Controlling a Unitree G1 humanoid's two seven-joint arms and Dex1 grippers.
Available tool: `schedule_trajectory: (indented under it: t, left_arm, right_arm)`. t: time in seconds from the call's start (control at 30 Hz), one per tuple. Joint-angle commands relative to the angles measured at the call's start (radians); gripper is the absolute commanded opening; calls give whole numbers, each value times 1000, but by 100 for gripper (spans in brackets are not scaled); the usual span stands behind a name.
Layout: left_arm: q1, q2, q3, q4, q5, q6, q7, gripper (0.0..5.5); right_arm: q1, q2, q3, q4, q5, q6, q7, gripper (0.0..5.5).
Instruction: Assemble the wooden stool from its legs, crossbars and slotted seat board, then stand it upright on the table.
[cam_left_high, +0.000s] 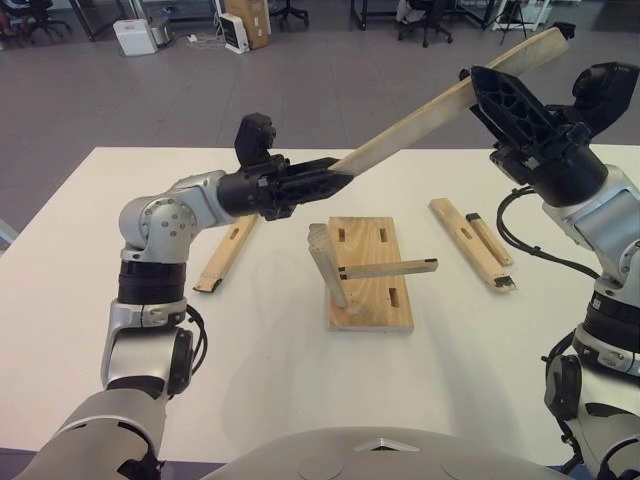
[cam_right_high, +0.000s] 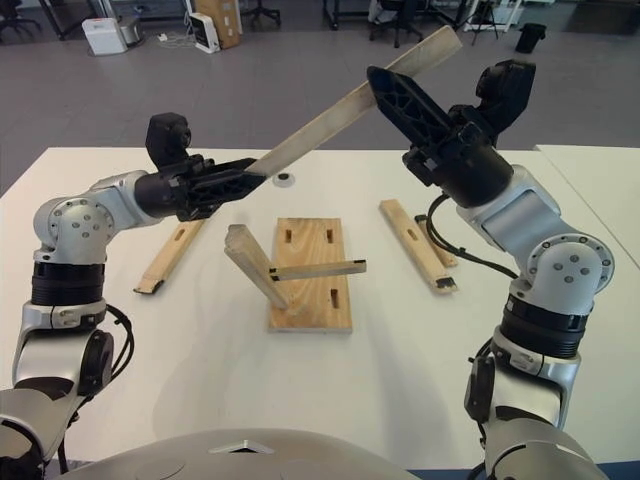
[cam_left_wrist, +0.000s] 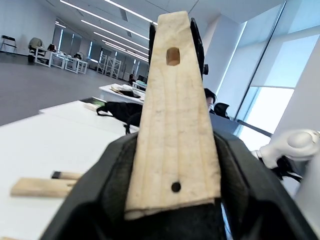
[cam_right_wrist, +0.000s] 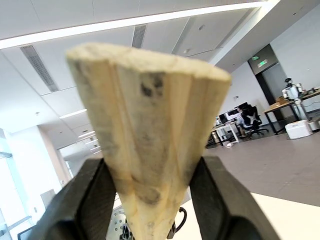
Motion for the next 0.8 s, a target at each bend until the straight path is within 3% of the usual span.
schedule_trajectory:
  t: [0.03,0.17,0.3,0.4,0.47,0.63,0.8]
  left_arm:
    - [-91,12,124,167,81,-157,154,310]
    - [-43,51,172,261,168,-289,196,325]
    - [97,38,176,189,204,-328,225,325]
    - [214,8,125,131,255,-326,271,325]
    - [275,1,24,160,369,-329,327,325]
    - [349,-44,-111,181,512,-371,377,325]
    - [380,-62,-131,180,544,-379,388,325]
  right_arm:
    - [-75,-78,-25,76,-156,-55,-58,204]
    - [-40,-183,-52,110,-310,-59,-14,204]
    - [137,-301,-81,36,-400,-25,148,204]
    - [276,-416,-126,4,-469,-18,323,204]
    - [328,-471,-133,9,-512,-29,437,204]
    - [416,-495,-63,-68,-597,-83,628,204]
    - [533,-485,36,-75,-756,-183,743,204]
